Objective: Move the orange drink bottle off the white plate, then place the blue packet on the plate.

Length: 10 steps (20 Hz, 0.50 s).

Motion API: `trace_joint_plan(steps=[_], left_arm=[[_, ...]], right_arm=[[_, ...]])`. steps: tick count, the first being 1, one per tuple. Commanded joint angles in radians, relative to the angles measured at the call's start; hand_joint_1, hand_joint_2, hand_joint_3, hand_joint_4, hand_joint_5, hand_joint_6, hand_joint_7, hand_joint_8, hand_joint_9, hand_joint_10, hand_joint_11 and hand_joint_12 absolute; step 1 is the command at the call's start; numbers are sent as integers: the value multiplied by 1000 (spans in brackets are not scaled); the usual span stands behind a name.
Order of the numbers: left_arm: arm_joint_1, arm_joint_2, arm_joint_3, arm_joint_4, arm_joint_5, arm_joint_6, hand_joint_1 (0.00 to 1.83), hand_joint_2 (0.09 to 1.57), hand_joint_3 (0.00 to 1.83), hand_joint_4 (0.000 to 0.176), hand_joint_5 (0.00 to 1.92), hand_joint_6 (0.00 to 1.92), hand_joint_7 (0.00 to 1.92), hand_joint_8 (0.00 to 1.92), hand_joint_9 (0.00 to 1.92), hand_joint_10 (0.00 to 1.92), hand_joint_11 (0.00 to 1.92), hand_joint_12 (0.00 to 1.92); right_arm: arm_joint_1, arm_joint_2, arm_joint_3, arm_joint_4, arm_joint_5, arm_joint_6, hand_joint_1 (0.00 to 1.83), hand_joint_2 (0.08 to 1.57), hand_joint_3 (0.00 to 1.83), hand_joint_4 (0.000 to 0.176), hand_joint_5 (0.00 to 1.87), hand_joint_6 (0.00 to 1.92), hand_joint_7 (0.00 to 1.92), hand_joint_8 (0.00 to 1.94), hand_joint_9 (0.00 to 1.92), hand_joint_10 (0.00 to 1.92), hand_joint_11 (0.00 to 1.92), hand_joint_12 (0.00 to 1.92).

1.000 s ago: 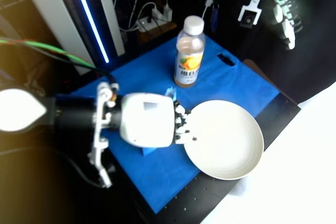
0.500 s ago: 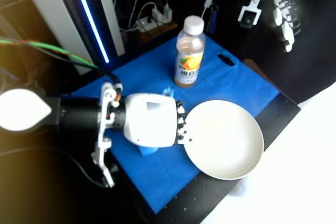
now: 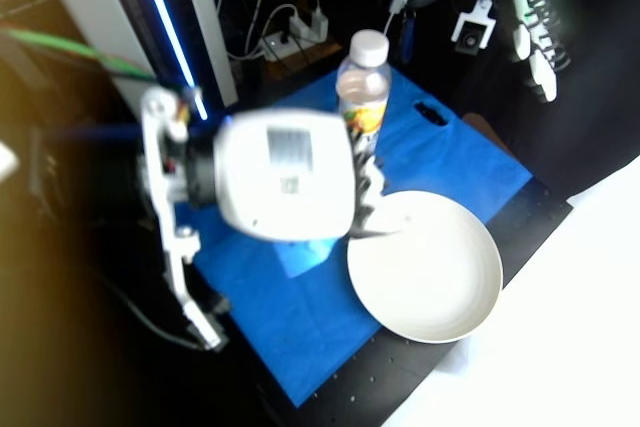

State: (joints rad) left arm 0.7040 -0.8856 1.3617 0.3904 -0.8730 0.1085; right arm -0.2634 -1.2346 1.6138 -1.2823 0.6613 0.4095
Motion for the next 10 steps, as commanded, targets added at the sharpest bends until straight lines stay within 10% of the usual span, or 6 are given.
trace_joint_plan(steps=[1, 3, 5, 10], left_arm=[[-10, -1, 0, -54, -106, -5, 345, 805, 0, 176, 0, 0, 0, 0, 0, 0, 6, 6], [-10, -8, 4, -53, -107, -5, 337, 785, 0, 176, 0, 0, 0, 0, 0, 0, 0, 0], [-10, -20, 15, -52, -109, -3, 324, 772, 0, 176, 0, 0, 0, 0, 0, 0, 0, 0], [-10, -32, 26, -54, -123, -3, 229, 790, 0, 146, 0, 0, 0, 0, 0, 0, 12, 7]], right_arm=[[31, -12, 16, 78, 22, 0, 1278, 1086, 0, 0, 1029, 692, 1091, 1028, 995, 1183, 802, 1595], [35, -73, 77, 96, 10, 0, 1191, 1063, 0, 0, 1091, 769, 1054, 1376, 1118, 1868, 1180, 1908], [35, -132, 135, 98, -27, 0, 1285, 1035, 0, 0, 1200, 428, 1178, 845, 1176, 974, 1032, 1348], [35, -207, 237, 97, -76, 0, 1286, 1080, 4, 0, 1086, 543, 1077, 1059, 1059, 1141, 930, 1478]])
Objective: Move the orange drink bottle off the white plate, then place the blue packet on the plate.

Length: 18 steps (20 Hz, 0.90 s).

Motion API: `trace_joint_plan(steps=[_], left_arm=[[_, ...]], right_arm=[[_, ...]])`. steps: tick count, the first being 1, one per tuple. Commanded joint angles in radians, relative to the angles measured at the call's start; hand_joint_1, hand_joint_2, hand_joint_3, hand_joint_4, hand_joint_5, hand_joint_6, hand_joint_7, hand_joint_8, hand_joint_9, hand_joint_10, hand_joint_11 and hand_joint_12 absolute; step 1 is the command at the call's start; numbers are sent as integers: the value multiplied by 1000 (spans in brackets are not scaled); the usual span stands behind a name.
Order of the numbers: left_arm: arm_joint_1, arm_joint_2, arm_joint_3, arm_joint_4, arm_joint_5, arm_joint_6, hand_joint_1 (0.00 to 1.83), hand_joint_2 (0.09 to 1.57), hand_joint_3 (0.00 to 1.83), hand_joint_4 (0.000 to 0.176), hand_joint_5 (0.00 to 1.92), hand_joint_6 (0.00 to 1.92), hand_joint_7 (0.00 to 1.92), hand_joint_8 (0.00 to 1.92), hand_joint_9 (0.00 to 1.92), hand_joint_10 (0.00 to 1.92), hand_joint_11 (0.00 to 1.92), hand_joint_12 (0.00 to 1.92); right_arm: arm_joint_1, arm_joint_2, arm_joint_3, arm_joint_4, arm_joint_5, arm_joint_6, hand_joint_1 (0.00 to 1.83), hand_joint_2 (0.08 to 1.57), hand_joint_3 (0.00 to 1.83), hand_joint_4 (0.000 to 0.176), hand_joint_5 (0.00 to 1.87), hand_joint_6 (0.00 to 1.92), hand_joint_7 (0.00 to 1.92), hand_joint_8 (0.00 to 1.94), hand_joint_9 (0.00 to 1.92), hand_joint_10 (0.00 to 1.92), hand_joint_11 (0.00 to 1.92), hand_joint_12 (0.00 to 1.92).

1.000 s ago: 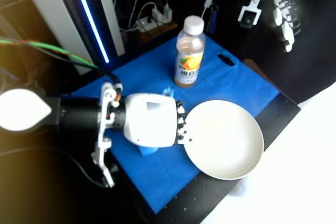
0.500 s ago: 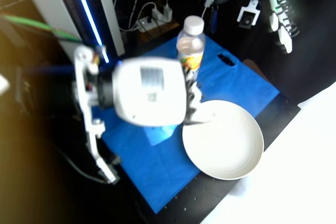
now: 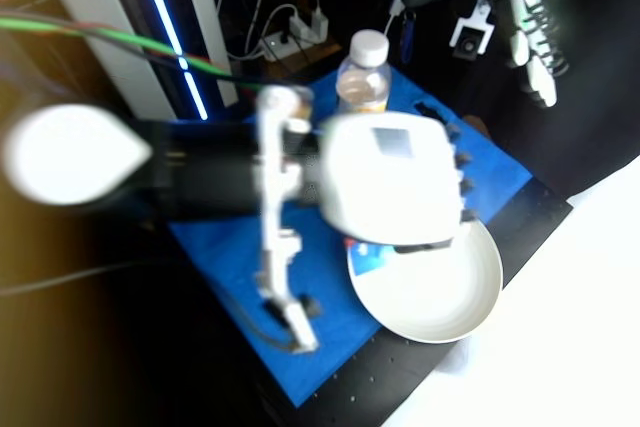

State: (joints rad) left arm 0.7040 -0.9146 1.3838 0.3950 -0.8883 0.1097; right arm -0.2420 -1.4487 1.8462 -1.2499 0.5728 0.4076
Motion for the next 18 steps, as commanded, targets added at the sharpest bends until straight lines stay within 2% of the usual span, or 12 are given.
trace_joint_plan(steps=[1, 4, 6, 7, 8, 9, 10, 11, 13, 14, 17, 18], left_arm=[[-10, -3, 3, -59, -109, -4, 203, 788, 0, 136, 0, 0, 0, 0, 0, 0, 20, 11], [-10, -4, 2, -61, -117, -4, 223, 801, 4, 136, 0, 0, 0, 0, 0, 0, 22, 14], [-10, -4, 1, -61, -120, -4, 234, 803, 4, 129, 0, 0, 0, 0, 0, 0, 23, 15], [-10, -6, 1, -62, -123, -4, 225, 845, 18, 120, 0, 0, 0, 0, 0, 0, 32, 22], [-10, -7, 1, -64, -125, -2, 213, 869, 16, 120, 0, 0, 0, 0, 0, 0, 6, 4], [-10, -12, -1, -69, -130, 12, 239, 860, 7, 152, 0, 0, 0, 0, 0, 0, 0, 0], [-10, -19, -1, -70, -131, 24, 239, 860, 7, 152, 0, 0, 0, 0, 0, 0, 0, 0], [-10, -27, 0, -70, -134, 26, 264, 861, 4, 173, 0, 0, 0, 0, 0, 0, 0, 0], [-10, -33, 2, -72, -141, 26, 261, 880, 12, 176, 0, 0, 0, 0, 0, 0, 0, 0], [-10, -32, 2, -76, -145, 26, 259, 890, 14, 176, 0, 0, 0, 0, 0, 0, 0, 0], [-10, -33, -1, -77, -147, 26, 266, 929, 25, 176, 0, 0, 0, 0, 0, 0, 0, 0], [-10, -33, -4, -77, -153, 26, 248, 982, 19, 176, 0, 0, 0, 0, 0, 0, 0, 0]], right_arm=[[14, 4, 11, 65, 5, 2, 1269, 1115, 4, 0, 1027, 609, 993, 1223, 1019, 1329, 931, 1644], [7, -7, 31, 64, -20, 2, 1271, 1114, 0, 0, 1016, 628, 1009, 1200, 1061, 1306, 945, 1645], [5, -15, 39, 64, -30, 2, 1273, 1092, 0, 0, 1051, 640, 1053, 1088, 1054, 1112, 908, 1569], [2, -22, 48, 64, -38, 2, 1255, 1119, 3, 0, 982, 770, 995, 1169, 957, 962, 629, 1569], [-1, -28, 54, 64, -42, 3, 1255, 1128, 1, 0, 951, 817, 988, 1188, 990, 921, 708, 1510], [-9, -40, 68, 65, -51, 7, 1261, 1138, 0, 0, 922, 820, 981, 1227, 1050, 998, 870, 1509], [-16, -54, 85, 65, -52, 16, 1261, 1138, 0, 0, 922, 820, 981, 1227, 1050, 998, 870, 1509], [-23, -67, 103, 65, -52, 29, 1233, 1189, 0, 0, 797, 1019, 907, 1342, 876, 1227, 683, 1702], [-33, -93, 132, 66, -52, 36, 1151, 1250, 6, 0, 670, 1346, 800, 1376, 689, 945, 183, 1699], [-37, -103, 143, 73, -52, 36, 1125, 1287, 1, 0, 610, 1431, 747, 1460, 667, 948, 166, 1738], [-56, -130, 178, 98, -53, 36, 1207, 1231, 0, 0, 704, 1191, 853, 1410, 817, 1148, 671, 1629], [-71, -150, 205, 116, -54, 37, 1194, 1251, 3, 0, 672, 1226, 806, 1497, 728, 1335, 687, 1727]])
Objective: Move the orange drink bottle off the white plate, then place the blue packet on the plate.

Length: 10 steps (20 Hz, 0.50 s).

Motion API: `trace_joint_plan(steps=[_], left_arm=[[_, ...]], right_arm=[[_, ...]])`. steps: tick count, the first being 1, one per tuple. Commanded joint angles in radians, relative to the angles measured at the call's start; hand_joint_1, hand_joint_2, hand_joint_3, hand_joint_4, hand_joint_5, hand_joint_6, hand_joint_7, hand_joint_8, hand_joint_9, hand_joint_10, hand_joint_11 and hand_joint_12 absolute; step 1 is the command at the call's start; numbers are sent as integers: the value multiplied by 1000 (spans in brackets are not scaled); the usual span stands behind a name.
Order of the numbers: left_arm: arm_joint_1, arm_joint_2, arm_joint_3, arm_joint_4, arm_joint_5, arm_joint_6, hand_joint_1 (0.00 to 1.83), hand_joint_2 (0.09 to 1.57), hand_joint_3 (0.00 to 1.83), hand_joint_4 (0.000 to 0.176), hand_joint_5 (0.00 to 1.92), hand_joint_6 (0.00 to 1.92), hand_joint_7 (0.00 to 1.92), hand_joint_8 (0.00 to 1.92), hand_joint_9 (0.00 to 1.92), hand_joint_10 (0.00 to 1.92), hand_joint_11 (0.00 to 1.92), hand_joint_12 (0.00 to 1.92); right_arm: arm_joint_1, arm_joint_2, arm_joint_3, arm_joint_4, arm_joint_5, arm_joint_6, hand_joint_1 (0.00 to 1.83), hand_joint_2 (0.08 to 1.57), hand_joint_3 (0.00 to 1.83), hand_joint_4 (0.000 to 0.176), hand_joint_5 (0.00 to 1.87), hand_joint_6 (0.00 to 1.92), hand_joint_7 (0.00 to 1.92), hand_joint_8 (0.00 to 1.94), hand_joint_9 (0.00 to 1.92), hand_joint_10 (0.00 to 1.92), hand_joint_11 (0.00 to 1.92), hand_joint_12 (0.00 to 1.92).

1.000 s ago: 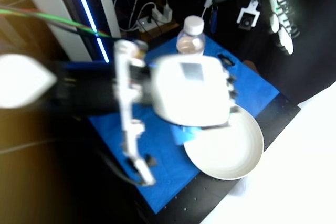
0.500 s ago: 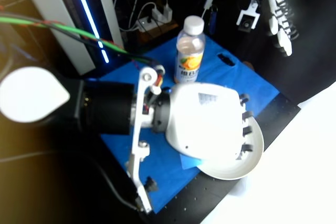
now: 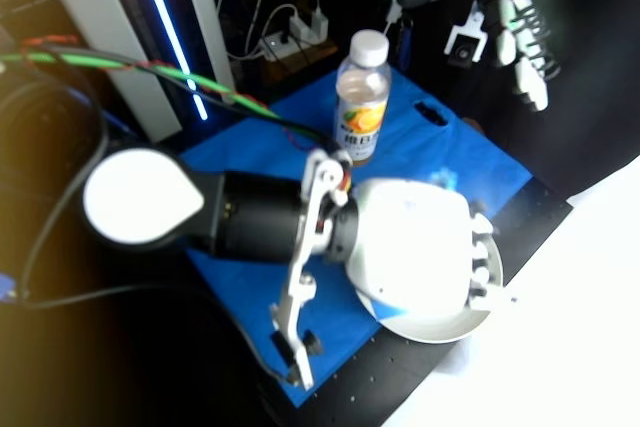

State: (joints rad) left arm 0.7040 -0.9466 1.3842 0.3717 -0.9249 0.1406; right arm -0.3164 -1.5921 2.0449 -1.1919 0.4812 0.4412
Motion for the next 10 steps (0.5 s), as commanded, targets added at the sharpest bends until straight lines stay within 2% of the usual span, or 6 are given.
trace_joint_plan(steps=[1, 5, 6, 7, 8, 10], left_arm=[[-10, -1, -4, -53, -117, -5, 248, 982, 19, 176, 0, 0, 0, 0, 0, 0, 0, 0], [-9, 0, -8, -53, -124, -5, 274, 1005, 8, 176, 0, 0, 0, 0, 0, 0, 0, 0], [-8, 0, -10, -53, -127, -5, 296, 987, 0, 176, 0, 0, 0, 0, 0, 0, 0, 0], [-7, 0, -12, -53, -129, -5, 327, 971, 0, 176, 0, 0, 0, 0, 0, 0, 0, 0], [-4, 2, -17, -53, -135, -5, 257, 973, 0, 176, 0, 0, 0, 0, 0, 0, 0, 0], [6, 9, -32, -56, -147, -5, 177, 1013, 9, 176, 0, 0, 0, 0, 0, 0, 0, 0]], right_arm=[[2, -9, 9, 59, 38, 4, 1194, 1251, 3, 0, 672, 1226, 806, 1497, 728, 1335, 687, 1727], [-23, -59, 67, 67, 37, 6, 1158, 1259, 1, 0, 639, 1351, 812, 1405, 649, 1042, 381, 1607], [-29, -66, 75, 69, 33, 6, 1162, 1267, 0, 0, 623, 1347, 801, 1448, 610, 1087, 398, 1680], [-31, -70, 80, 69, 30, 6, 1199, 1244, 0, 0, 716, 1125, 802, 1543, 678, 1535, 650, 1873], [-37, -75, 85, 69, 19, 6, 1196, 1240, 3, 0, 722, 1287, 771, 1429, 695, 1615, 682, 1911], [-46, -77, 90, 67, -6, 6, 1109, 1239, 0, 0, 743, 1318, 817, 1459, 799, 1684, 847, 1916]])
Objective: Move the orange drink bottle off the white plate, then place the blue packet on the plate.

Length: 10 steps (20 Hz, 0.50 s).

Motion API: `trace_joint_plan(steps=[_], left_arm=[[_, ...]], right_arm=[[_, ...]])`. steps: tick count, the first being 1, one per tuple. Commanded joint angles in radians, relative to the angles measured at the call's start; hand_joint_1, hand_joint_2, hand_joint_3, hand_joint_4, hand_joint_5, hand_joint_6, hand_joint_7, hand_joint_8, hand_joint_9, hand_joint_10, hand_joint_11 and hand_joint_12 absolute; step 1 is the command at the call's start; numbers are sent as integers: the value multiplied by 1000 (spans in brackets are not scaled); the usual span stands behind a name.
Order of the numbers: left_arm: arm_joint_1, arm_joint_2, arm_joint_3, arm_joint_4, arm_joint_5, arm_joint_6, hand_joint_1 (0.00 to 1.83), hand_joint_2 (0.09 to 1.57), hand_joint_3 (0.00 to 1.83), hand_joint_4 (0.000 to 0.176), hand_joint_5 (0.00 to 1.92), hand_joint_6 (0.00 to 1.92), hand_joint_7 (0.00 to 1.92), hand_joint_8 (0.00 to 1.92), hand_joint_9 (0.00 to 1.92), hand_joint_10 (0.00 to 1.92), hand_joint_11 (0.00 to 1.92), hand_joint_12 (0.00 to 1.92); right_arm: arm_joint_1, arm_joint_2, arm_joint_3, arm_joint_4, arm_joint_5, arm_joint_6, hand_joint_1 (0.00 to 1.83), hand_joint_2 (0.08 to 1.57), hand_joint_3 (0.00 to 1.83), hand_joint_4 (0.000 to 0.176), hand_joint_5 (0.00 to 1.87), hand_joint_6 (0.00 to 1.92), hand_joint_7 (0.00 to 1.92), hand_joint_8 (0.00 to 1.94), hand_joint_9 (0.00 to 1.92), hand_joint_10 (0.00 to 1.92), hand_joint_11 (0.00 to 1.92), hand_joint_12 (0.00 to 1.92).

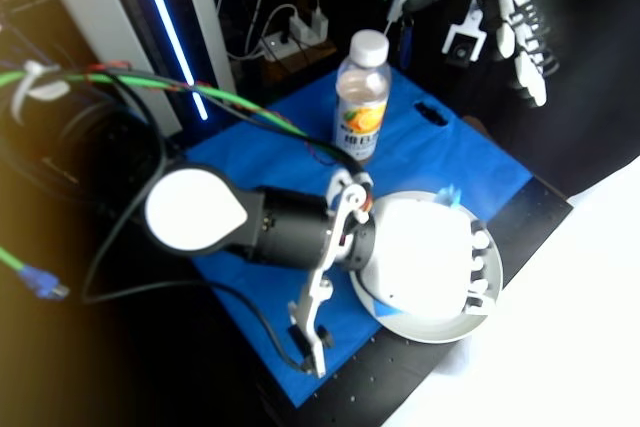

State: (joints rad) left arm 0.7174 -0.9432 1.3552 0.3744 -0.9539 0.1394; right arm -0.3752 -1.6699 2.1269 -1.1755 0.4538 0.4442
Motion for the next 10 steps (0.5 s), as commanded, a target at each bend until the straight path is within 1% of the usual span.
trace_joint_plan(steps=[1, 2, 3, 4, 5, 6, 7, 8, 9, 10], left_arm=[[-4, 9, -7, -61, -121, -4, 192, 1004, 3, 176, 0, 0, 0, 0, 0, 0, 0, 0], [0, 11, -9, -65, -123, -4, 180, 1005, 3, 176, 0, 0, 0, 0, 0, 0, 0, 0], [7, 15, -12, -71, -129, -3, 143, 997, 0, 176, 0, 0, 0, 0, 0, 0, 0, 0], [12, 18, -15, -74, -133, -2, 152, 975, 0, 176, 0, 0, 0, 0, 0, 0, 0, 0], [18, 23, -21, -78, -138, 1, 163, 971, 0, 176, 0, 0, 0, 0, 0, 0, 0, 0], [20, 24, -23, -78, -140, 2, 188, 958, 0, 176, 0, 0, 0, 0, 0, 0, 0, 0], [23, 26, -25, -79, -142, 2, 244, 960, 0, 176, 0, 0, 0, 0, 0, 0, 0, 0], [26, 30, -29, -81, -144, 4, 302, 936, 0, 176, 0, 0, 0, 0, 0, 0, 0, 0], [27, 32, -31, -85, -147, 8, 270, 961, 0, 176, 0, 0, 0, 0, 0, 0, 0, 0], [28, 33, -32, -88, -150, 9, 277, 922, 0, 176, 0, 0, 0, 0, 0, 0, 0, 0]], right_arm=[[9, -1, 12, 50, 16, 4, 1163, 1265, 3, 0, 686, 1388, 731, 1475, 748, 1718, 824, 1920], [6, -4, 16, 50, 13, 4, 1181, 1273, 1, 0, 652, 1255, 759, 1572, 643, 1579, 622, 1910], [2, -9, 22, 51, 11, 4, 1073, 1290, 2, 0, 655, 1414, 656, 1658, 602, 1811, 699, 1919], [0, -11, 22, 51, 11, 4, 1074, 1268, 0, 0, 704, 1376, 680, 1765, 669, 1899, 837, 1921], [-1, -13, 22, 51, 11, 4, 1148, 1298, 0, 0, 661, 1237, 674, 1764, 601, 1917, 782, 1921], [-2, -15, 22, 51, 11, 4, 1185, 1261, 0, 0, 704, 1322, 728, 1506, 638, 1901, 819, 1921], [-4, -16, 22, 51, 12, 4, 1181, 1282, 1, 0, 681, 1194, 706, 1678, 646, 1885, 836, 1921], [-4, -17, 21, 51, 12, 4, 1170, 1286, 2, 0, 657, 1385, 685, 1561, 697, 1914, 916, 1921], [-5, -18, 20, 51, 12, 4, 1163, 1294, 2, 0, 641, 1443, 673, 1555, 745, 1920, 951, 1921], [-5, -18, 18, 51, 13, 4, 1160, 1296, 1, 0, 631, 1462, 671, 1541, 681, 1867, 869, 1921]])
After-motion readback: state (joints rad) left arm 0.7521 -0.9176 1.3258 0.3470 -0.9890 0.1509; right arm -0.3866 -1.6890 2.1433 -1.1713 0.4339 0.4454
